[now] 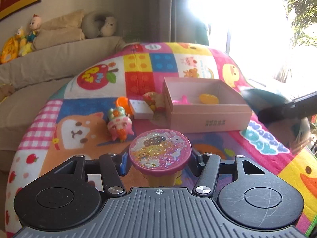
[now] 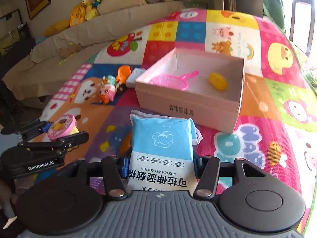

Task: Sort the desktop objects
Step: 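Lower the wipes and toy drum into the pink box and open both grippers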

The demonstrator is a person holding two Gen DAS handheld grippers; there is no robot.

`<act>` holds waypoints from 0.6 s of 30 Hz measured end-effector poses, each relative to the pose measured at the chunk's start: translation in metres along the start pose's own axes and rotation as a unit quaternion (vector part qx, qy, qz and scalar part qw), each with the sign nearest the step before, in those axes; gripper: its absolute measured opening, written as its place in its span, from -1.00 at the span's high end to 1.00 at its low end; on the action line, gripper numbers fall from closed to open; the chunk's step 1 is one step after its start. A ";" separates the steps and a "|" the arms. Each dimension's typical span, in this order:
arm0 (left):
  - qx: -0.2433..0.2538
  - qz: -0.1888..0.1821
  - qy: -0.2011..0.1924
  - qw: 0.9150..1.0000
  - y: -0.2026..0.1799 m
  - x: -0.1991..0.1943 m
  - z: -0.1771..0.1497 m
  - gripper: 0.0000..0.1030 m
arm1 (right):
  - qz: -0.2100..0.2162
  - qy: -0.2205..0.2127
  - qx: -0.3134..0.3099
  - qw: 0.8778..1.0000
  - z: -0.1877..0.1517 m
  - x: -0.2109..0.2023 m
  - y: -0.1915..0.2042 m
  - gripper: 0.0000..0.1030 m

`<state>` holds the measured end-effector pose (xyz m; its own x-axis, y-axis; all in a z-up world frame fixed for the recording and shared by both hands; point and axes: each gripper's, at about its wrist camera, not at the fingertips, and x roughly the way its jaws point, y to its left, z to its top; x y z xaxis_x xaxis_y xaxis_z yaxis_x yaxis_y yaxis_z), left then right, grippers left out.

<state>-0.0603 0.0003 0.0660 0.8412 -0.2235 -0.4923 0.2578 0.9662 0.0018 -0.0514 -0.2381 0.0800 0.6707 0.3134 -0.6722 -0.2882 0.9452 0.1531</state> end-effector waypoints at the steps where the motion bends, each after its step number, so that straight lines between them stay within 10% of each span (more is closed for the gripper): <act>1: 0.003 0.002 -0.012 1.000 0.002 -0.002 0.009 -0.18 | -0.001 -0.026 0.004 1.000 0.011 -0.015 -0.002 -0.05; 9: 0.024 -0.012 -0.060 0.998 -0.010 0.040 0.079 -0.18 | -0.061 -0.166 0.004 0.984 0.087 -0.083 -0.022 -0.05; 18: 0.021 -0.095 -0.061 0.993 -0.053 0.125 0.131 -0.51 | -0.098 -0.161 0.014 0.982 0.133 -0.037 -0.054 -0.05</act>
<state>0.0935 -0.0961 0.1185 0.8266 -0.4173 -0.3776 0.4344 0.8997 -0.0433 0.0298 -0.2892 0.1929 0.8938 0.1327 -0.4284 -0.1153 0.9911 0.0666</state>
